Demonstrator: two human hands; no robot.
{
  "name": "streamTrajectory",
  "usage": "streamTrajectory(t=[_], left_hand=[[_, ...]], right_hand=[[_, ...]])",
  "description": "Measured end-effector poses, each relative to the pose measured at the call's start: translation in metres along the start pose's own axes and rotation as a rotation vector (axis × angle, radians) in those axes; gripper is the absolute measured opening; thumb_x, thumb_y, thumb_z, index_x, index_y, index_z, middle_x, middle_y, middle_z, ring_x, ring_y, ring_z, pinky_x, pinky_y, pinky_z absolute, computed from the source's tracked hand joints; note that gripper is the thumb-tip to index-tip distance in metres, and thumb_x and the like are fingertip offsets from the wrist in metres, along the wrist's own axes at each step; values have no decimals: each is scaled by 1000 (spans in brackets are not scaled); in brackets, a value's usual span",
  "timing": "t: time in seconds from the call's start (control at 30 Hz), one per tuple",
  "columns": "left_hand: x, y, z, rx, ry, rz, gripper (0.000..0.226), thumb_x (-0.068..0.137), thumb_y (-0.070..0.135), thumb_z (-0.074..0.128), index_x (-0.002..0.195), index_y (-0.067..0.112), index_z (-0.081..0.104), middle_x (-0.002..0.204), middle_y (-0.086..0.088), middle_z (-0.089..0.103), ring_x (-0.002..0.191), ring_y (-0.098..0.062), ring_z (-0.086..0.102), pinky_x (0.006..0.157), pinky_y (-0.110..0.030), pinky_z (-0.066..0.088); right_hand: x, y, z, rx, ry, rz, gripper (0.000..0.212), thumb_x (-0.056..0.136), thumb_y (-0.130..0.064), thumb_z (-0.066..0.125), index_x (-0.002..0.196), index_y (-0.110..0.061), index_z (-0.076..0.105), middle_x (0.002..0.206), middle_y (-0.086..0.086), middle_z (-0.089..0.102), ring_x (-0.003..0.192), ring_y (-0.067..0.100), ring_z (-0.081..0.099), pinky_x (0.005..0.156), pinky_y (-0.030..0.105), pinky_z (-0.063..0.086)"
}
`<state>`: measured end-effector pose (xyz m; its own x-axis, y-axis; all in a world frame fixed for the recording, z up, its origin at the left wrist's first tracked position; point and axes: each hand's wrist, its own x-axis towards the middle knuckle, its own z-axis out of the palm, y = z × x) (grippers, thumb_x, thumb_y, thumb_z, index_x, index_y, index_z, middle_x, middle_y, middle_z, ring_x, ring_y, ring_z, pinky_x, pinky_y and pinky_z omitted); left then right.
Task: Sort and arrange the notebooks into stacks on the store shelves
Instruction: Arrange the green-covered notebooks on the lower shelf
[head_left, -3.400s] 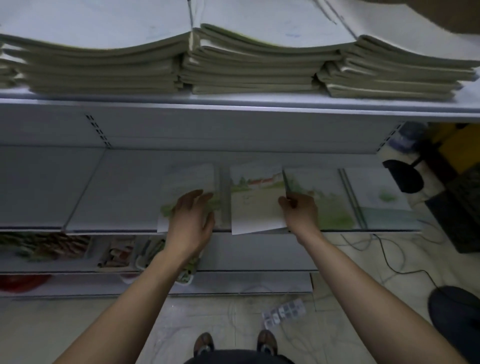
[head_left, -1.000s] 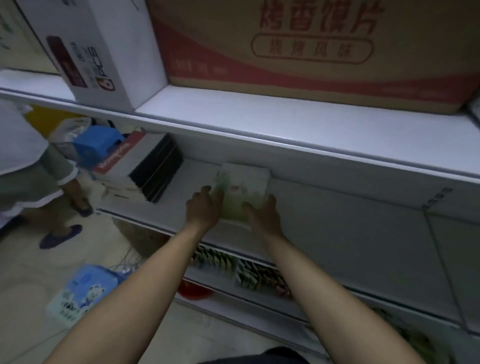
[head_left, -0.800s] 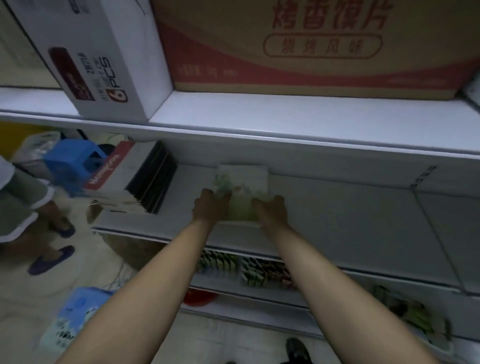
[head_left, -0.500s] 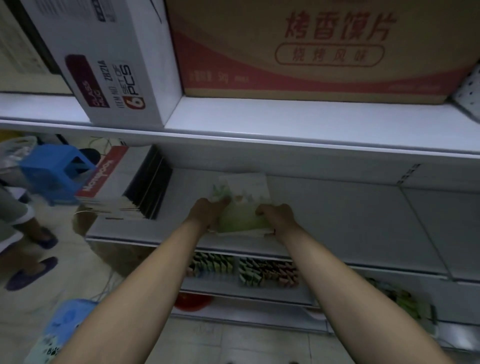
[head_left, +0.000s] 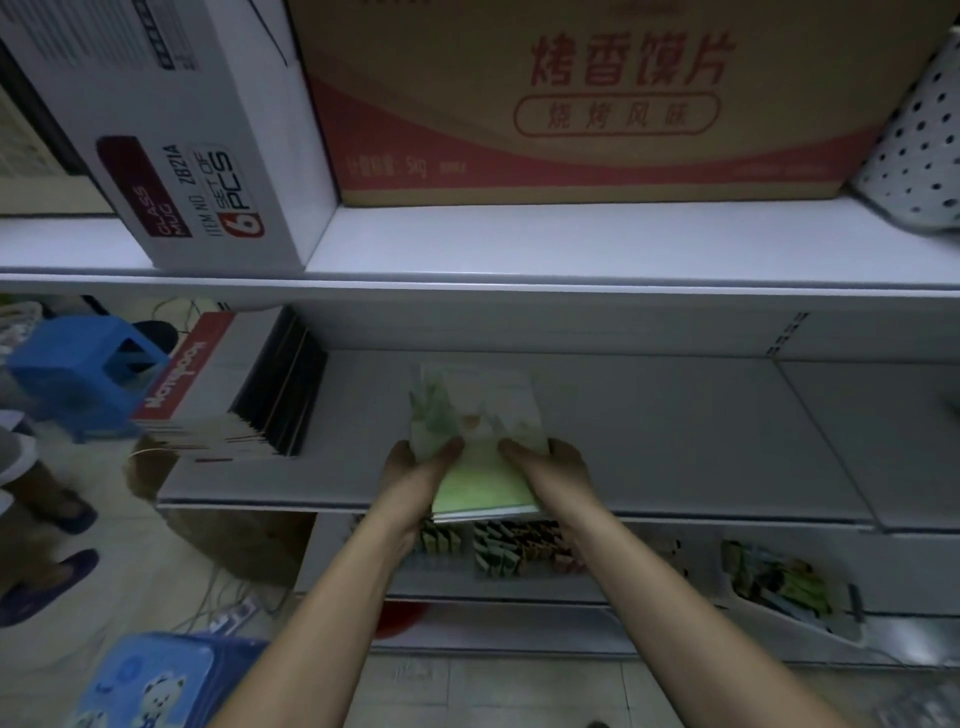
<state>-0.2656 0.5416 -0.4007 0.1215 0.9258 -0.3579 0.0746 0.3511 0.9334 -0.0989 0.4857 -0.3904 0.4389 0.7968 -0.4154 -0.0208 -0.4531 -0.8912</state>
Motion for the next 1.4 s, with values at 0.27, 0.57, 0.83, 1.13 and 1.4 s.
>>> streamTrajectory(t=[0.27,0.57,0.83,1.13,1.4], left_hand=[[-68,1,0,-241,-326,76,50,84,11,79,131,13,62,121,-11,75,110,-31,73,89,-41,62],[-84,13,79,-206,-489,95,54,79,17,74,130,13,60,122,-11,74,110,-35,72,93,-51,58],[-157,8,189,-241,-571,181,37,91,16,73,127,11,61,119,-11,75,107,-34,73,81,-43,62],[-242,-15,343,-280,-773,38,43,94,23,68,133,11,55,117,-6,76,101,-25,75,74,-40,63],[-273,-41,439,-259,-977,-137,91,62,45,96,139,17,56,137,-15,66,123,-39,65,96,-58,56]], right_hand=[[-56,2,-44,98,60,-221,56,74,-40,85,120,-23,58,111,-5,73,101,11,71,89,38,58],[-107,23,-122,142,241,-289,83,79,-36,82,144,-26,32,114,-2,74,103,15,72,91,47,58],[-158,37,-238,109,361,-348,52,86,-25,78,125,-25,44,96,-8,77,85,9,74,64,22,56],[-211,92,-391,115,623,-337,41,86,-29,78,102,-33,40,92,4,76,76,19,74,68,46,60],[-230,126,-495,73,676,-337,29,93,-24,70,104,-26,44,91,-1,73,78,14,72,67,38,58]])
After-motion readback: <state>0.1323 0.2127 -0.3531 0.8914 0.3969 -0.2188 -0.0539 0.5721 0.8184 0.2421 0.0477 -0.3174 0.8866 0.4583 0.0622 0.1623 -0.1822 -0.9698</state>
